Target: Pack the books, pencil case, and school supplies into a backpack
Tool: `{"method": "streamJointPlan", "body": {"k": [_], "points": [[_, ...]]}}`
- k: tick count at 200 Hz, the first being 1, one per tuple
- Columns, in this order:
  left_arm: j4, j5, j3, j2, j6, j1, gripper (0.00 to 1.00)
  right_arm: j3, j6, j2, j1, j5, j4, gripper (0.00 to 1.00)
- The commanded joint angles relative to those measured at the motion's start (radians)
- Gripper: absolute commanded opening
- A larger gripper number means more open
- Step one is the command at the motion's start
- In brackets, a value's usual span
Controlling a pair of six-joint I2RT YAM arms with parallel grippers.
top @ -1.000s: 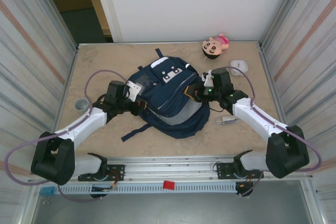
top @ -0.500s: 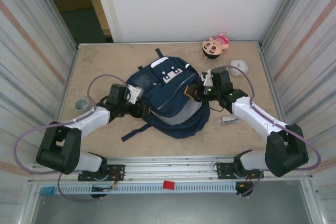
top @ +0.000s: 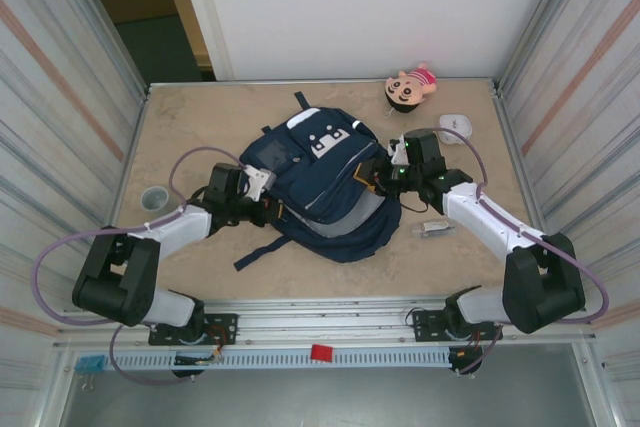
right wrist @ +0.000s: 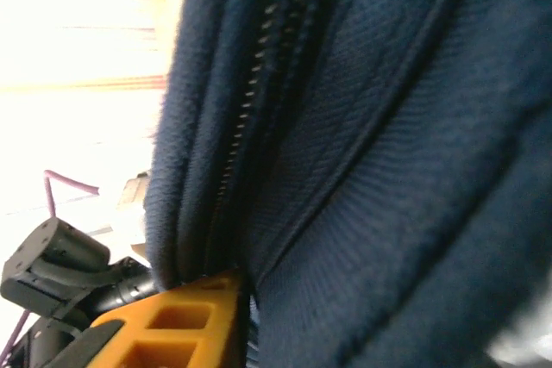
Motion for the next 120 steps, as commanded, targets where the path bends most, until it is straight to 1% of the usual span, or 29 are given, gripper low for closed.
{"method": "streamJointPlan", "body": {"k": [1,24,43,58,67,80,93,108,113,120], "points": [[-0.002,0.029,-0.004,-0.051,0.001,0.002,0.05,-0.037,0.023,0.001,-0.005,0.004,0.017,0.32],[-0.053,0.002,0.015,-0.070,0.015,0.001,0.05,-0.094,0.070,-0.011,0.010,-0.041,0.094,0.39],[-0.093,-0.031,0.029,-0.083,0.029,0.000,0.06,-0.130,0.091,-0.024,0.038,-0.035,0.134,0.40],[-0.117,-0.057,0.038,-0.089,0.030,-0.001,0.06,-0.145,0.096,-0.027,0.049,-0.014,0.138,0.29],[-0.117,-0.056,0.040,-0.090,0.033,-0.003,0.03,-0.152,0.100,-0.029,0.044,0.003,0.127,0.22],[-0.133,-0.064,0.053,-0.089,0.044,-0.014,0.01,-0.157,0.102,-0.026,0.030,0.028,0.091,0.18],[-0.165,-0.078,0.072,-0.091,0.060,-0.030,0.00,-0.164,0.096,-0.021,0.014,0.043,0.070,0.17],[-0.212,-0.086,0.097,-0.096,0.078,-0.047,0.00,-0.164,0.086,-0.012,0.000,0.033,0.061,0.21],[-0.220,-0.076,0.101,-0.098,0.076,-0.048,0.00,-0.159,0.082,-0.014,-0.004,0.030,0.051,0.27],[-0.227,-0.070,0.105,-0.103,0.072,-0.048,0.00,-0.148,0.069,-0.024,-0.005,0.035,0.019,0.37]]}}
